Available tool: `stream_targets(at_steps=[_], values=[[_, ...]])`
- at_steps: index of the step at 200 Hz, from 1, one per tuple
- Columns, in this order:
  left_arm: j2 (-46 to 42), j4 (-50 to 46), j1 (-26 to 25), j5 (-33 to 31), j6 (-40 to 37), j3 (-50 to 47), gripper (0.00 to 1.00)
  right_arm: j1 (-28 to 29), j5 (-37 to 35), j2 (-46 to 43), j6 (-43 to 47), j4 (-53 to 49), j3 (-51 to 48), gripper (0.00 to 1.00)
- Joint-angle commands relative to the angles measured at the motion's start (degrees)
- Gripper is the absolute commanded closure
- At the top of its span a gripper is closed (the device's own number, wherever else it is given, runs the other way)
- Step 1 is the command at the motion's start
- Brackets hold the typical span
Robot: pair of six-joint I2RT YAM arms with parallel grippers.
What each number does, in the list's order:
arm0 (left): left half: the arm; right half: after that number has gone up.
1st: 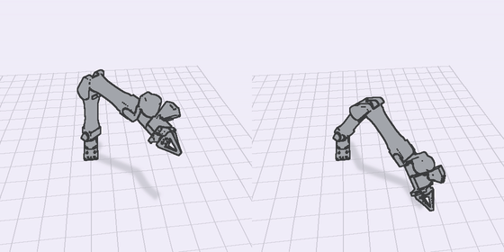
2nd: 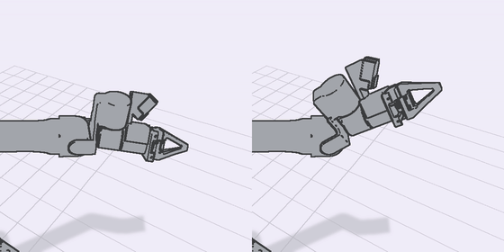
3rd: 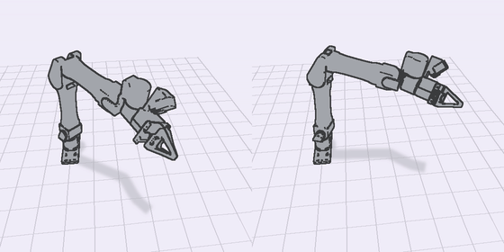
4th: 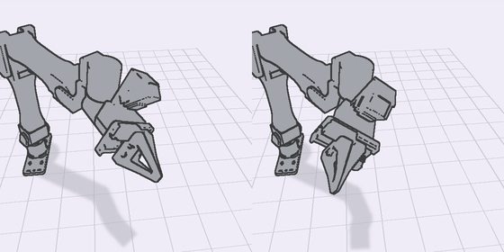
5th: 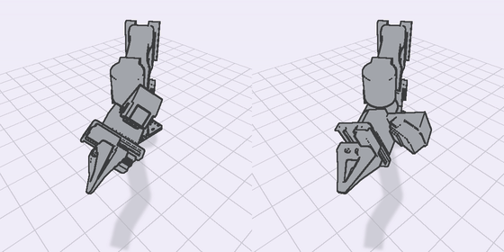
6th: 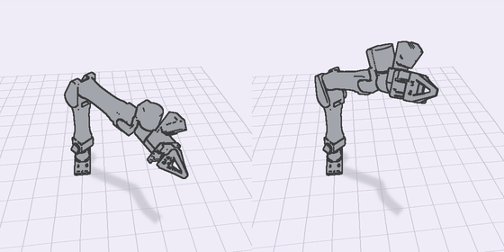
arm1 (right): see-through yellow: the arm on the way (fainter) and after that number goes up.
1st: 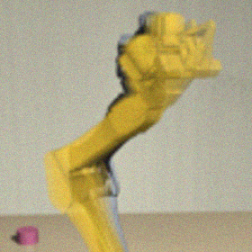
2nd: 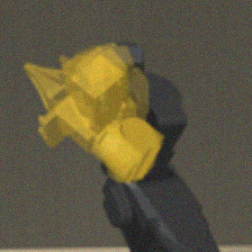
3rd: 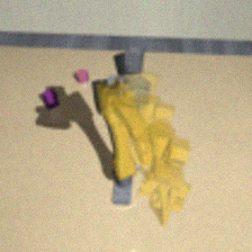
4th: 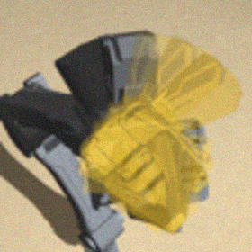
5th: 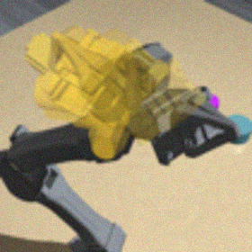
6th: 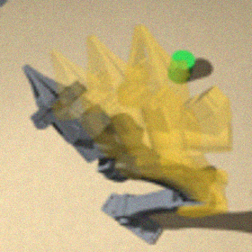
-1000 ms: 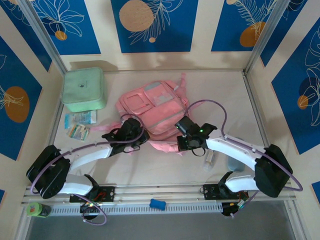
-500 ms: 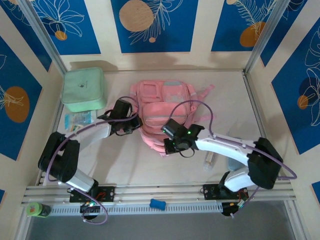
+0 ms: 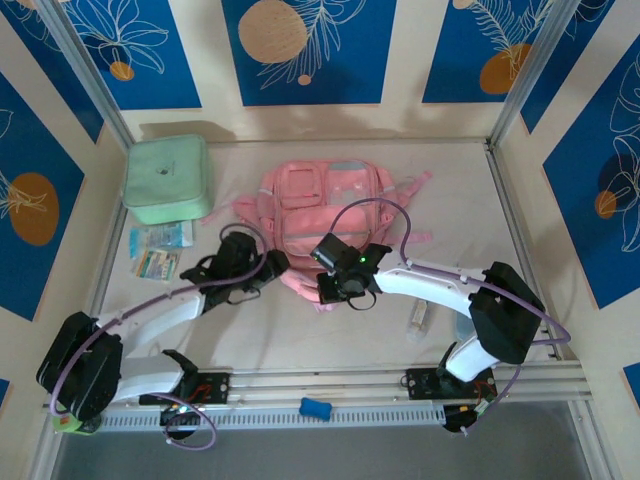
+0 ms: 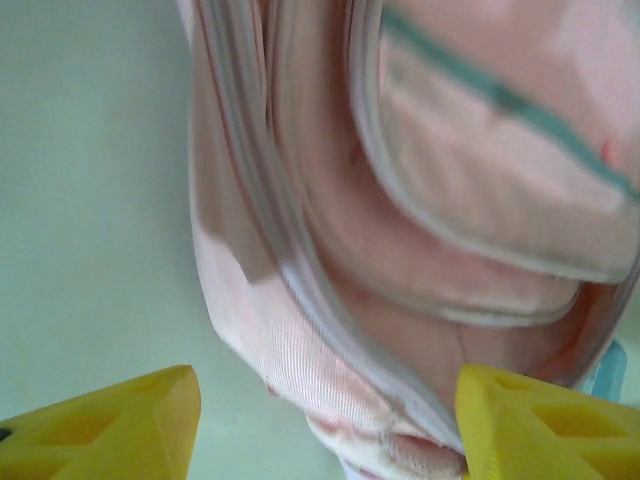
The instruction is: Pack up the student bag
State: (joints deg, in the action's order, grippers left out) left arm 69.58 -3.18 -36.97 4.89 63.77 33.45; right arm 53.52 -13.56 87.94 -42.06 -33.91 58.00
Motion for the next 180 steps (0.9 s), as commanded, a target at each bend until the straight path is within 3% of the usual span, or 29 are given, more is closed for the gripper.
stream_targets(at_steps=[1,29,62,91,102,113,145,180], values=[[1.4,6.1,-4.6,-7.5,12.2,-0.2,0.32,0.4,0.9,-1.9,-0.8,-2.0,-1.0,1.0],[6.6,7.9,-8.2,-12.1,18.4,2.4,0.34,0.4,-0.2,-2.4,-0.8,-2.5,-1.0,1.0],[13.4,9.2,-11.3,-15.1,22.5,5.6,0.51,0.0,-0.7,-1.6,-0.5,-2.5,-0.8,1.0],[14.2,7.1,-11.7,-17.6,21.8,6.5,0.83,0.5,-3.2,-0.3,0.6,-5.6,1.1,1.0],[12.5,6.0,-11.3,-19.2,19.6,6.3,1.0,0.6,-4.8,-0.1,0.6,-7.2,1.5,1.0],[10.5,5.3,-9.8,-18.3,14.7,6.4,1.0,0.6,-6.2,-0.4,0.1,-9.1,1.5,1.0],[1.0,-9.3,-6.0,-20.2,4.4,8.3,1.0,0.9,-12.1,-1.7,-2.9,-17.7,2.2,1.0],[-8.0,-11.8,6.0,-10.9,-3.1,3.9,1.0,-3.4,-11.4,-3.7,-2.5,-18.9,-0.3,1.0]])
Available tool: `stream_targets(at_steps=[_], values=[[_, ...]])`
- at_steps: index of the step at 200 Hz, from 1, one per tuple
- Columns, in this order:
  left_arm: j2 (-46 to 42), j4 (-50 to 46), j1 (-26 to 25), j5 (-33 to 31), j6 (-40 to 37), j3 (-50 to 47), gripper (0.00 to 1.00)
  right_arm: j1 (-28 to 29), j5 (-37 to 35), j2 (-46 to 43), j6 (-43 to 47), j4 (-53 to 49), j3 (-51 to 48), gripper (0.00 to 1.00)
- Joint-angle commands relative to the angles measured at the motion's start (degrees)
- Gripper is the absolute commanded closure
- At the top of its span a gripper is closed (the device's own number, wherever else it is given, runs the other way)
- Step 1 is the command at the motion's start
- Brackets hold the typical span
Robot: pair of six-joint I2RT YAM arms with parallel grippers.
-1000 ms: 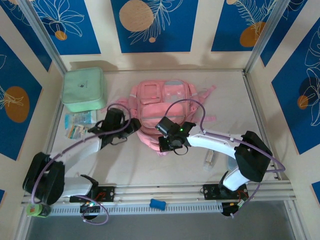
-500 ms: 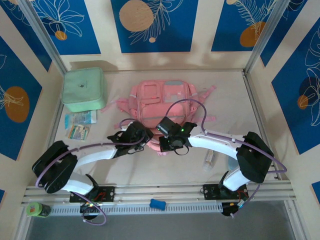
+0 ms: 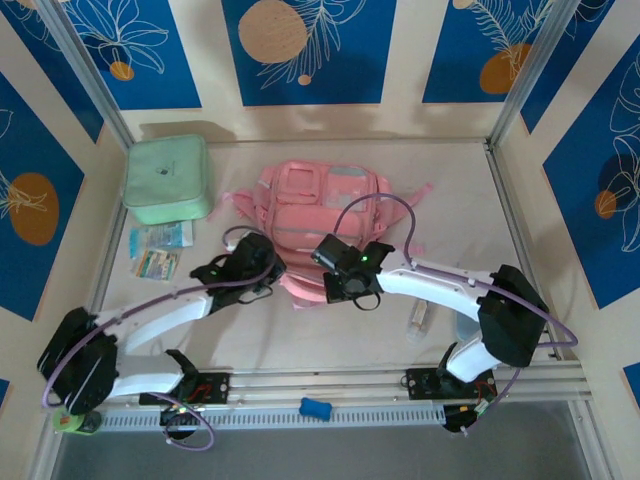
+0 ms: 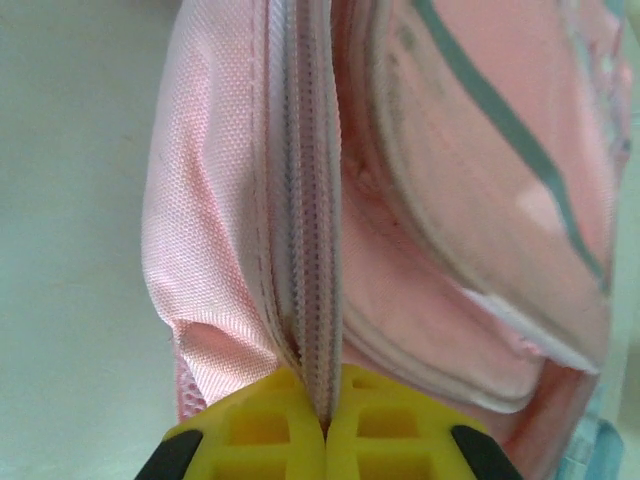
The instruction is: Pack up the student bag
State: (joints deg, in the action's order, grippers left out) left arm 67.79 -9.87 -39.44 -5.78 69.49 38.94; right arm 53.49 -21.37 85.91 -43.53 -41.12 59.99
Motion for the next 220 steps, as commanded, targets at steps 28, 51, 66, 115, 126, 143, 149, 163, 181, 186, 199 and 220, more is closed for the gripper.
stream_targets(at_steps=[28,51,66,115,126,143,149,163,181,186,199,220], values=[[-9.0,-7.9,16.4,5.7,-15.5,-1.3,1.0,-7.8,-2.3,-2.3,2.6,-8.9,-2.3,1.0],[-8.9,-8.0,20.5,11.0,-17.2,-0.9,1.0,-8.5,0.8,-1.9,6.8,-6.9,0.6,1.0],[-8.4,-6.9,21.1,11.4,-18.4,-0.8,1.0,-6.6,0.7,-1.9,8.1,-5.5,1.6,1.0],[-5.0,-10.1,28.5,15.5,-24.2,2.7,1.0,-14.2,2.8,1.3,10.5,0.5,0.8,1.0],[-4.8,-11.3,29.1,16.2,-25.2,3.2,1.0,-15.9,1.7,3.4,11.3,1.6,1.6,1.0],[-4.8,-11.8,29.9,16.4,-27.1,2.8,1.0,-19.1,1.6,6.0,12.5,3.2,3.1,1.0],[-4.5,-12.0,30.2,16.4,-28.0,2.8,1.0,-20.0,1.0,6.5,12.9,4.1,3.3,1.0],[-2.5,-13.3,31.8,17.1,-30.6,4.0,1.0,-22.0,-0.3,7.7,13.6,4.8,4.5,1.0],[-0.6,-14.4,32.3,18.2,-33.1,6.2,1.0,-22.2,3.8,6.9,16.3,6.2,4.6,1.0],[-0.3,-14.0,32.2,18.6,-33.6,6.4,1.0,-21.6,4.8,6.3,16.8,6.9,4.0,1.0],[1.0,-14.1,32.3,19.3,-35.4,7.8,1.0,-19.7,7.4,5.6,17.8,7.9,3.0,1.0],[2.6,-15.7,32.3,21.5,-37.3,11.3,0.8,-16.3,10.3,5.8,16.7,8.0,1.7,1.0]])
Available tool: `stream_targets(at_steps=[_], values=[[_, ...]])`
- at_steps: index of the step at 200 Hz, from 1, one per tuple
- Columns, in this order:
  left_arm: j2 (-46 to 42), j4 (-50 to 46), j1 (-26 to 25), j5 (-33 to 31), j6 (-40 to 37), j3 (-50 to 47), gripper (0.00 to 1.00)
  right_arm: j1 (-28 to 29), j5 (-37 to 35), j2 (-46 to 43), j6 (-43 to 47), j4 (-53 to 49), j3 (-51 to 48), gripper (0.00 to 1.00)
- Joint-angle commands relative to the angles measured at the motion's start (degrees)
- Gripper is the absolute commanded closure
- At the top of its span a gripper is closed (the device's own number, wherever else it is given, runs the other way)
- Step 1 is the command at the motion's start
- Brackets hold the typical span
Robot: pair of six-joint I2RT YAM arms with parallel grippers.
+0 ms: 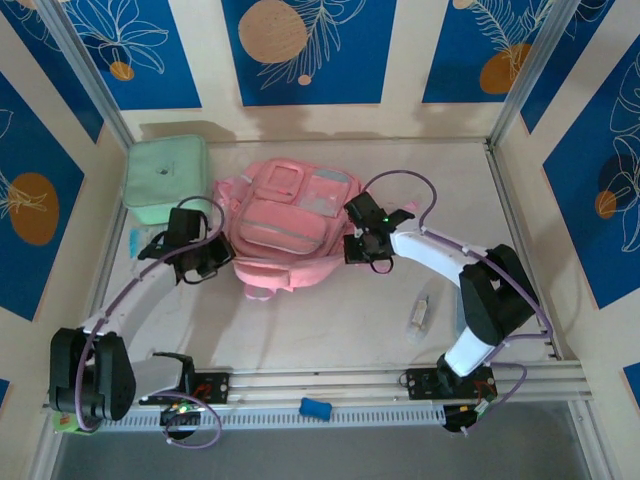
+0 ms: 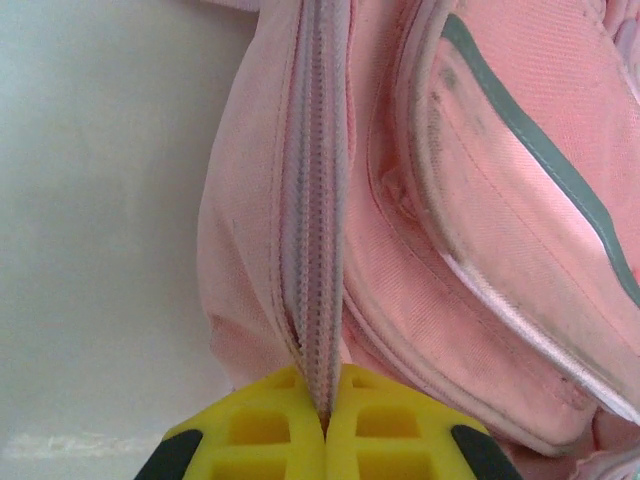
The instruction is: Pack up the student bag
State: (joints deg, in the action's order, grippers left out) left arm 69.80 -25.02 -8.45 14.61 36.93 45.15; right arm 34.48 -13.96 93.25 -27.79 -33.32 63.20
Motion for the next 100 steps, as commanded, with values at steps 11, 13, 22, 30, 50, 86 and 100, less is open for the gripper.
stream_targets(at_steps=[11,13,22,30,50,86,100], values=[[-1.6,-0.1,1.1,2.7,-3.5,4.2,0.64,3.9,2.8,-1.5,-0.4,0.8,-2.6,1.0],[-2.2,0.0,1.1,2.8,-3.0,3.7,0.62,4.0,3.0,-1.4,-0.6,0.9,-2.7,1.0],[-5.2,0.5,1.0,3.5,-0.7,1.6,0.52,4.2,4.2,-1.0,-1.1,1.9,-3.4,1.0],[-7.9,0.0,0.7,4.0,1.6,-0.3,0.5,4.2,4.6,-0.8,-1.6,2.8,-4.0,1.0],[-13.2,-3.5,-3.7,2.4,9.2,-4.4,0.41,4.5,4.9,-0.3,-2.2,3.1,-4.7,1.0],[-18.8,5.7,-22.9,-9.8,29.0,-9.7,0.31,5.9,3.2,0.0,-2.2,2.7,-4.3,1.0],[-15.7,9.5,-29.4,-13.7,34.4,-8.9,0.29,5.9,2.6,0.4,-2.4,2.0,-3.9,1.0]])
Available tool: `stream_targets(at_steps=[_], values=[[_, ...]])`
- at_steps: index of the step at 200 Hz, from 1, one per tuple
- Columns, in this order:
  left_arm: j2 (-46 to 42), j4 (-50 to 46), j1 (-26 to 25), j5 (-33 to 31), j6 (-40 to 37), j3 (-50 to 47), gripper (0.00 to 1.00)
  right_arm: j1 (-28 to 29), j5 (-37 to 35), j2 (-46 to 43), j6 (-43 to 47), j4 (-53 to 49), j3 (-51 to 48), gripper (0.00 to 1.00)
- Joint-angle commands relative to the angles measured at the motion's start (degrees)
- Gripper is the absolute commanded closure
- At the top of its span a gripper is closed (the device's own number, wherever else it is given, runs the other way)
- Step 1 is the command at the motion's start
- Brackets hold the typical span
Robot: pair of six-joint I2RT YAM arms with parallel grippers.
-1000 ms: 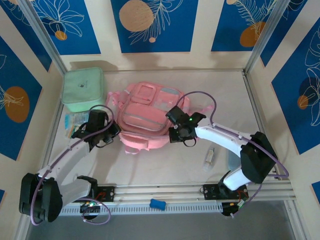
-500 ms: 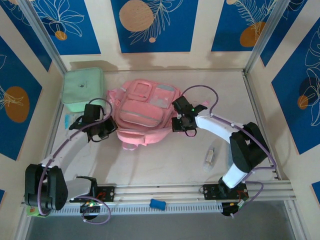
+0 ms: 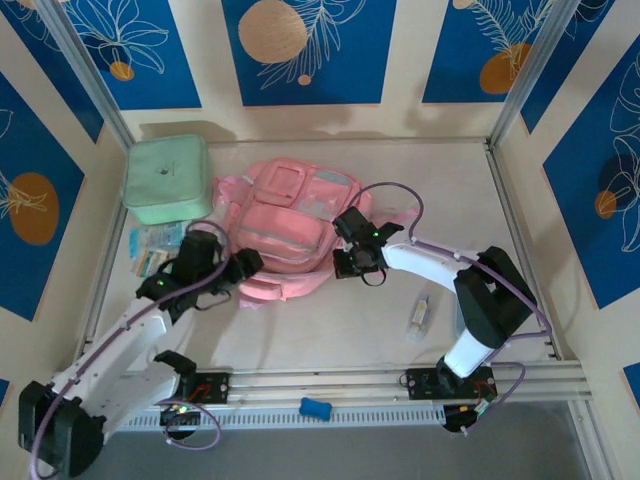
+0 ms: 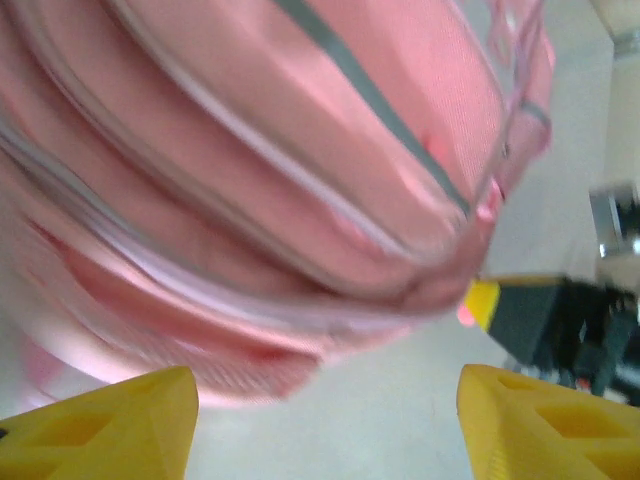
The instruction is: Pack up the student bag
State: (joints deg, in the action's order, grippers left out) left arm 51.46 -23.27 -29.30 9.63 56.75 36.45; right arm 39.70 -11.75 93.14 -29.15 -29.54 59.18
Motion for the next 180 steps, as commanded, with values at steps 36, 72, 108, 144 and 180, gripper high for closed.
stream_targets(at_steps=[36,72,108,144,180], values=[[14.2,18.0,-21.6,-19.9,29.0,1.0,0.23,0.5,-0.5,0.2,-1.3,-1.8,0.3,1.0],[25.0,23.1,-24.6,-26.0,37.2,3.5,0.23,0.4,-0.4,-0.2,-1.4,-1.5,0.3,1.0],[33.7,18.7,-24.9,-26.9,39.5,9.3,0.27,0.4,-1.5,0.3,-1.8,-1.9,0.5,1.0],[34.2,16.9,-24.8,-29.6,38.6,6.3,0.6,-1.0,-5.9,0.3,-3.5,-3.4,0.6,1.0],[30.2,11.7,-24.6,-30.9,33.9,3.7,0.99,-3.6,-11.8,-0.6,-2.9,-3.8,1.8,1.0]])
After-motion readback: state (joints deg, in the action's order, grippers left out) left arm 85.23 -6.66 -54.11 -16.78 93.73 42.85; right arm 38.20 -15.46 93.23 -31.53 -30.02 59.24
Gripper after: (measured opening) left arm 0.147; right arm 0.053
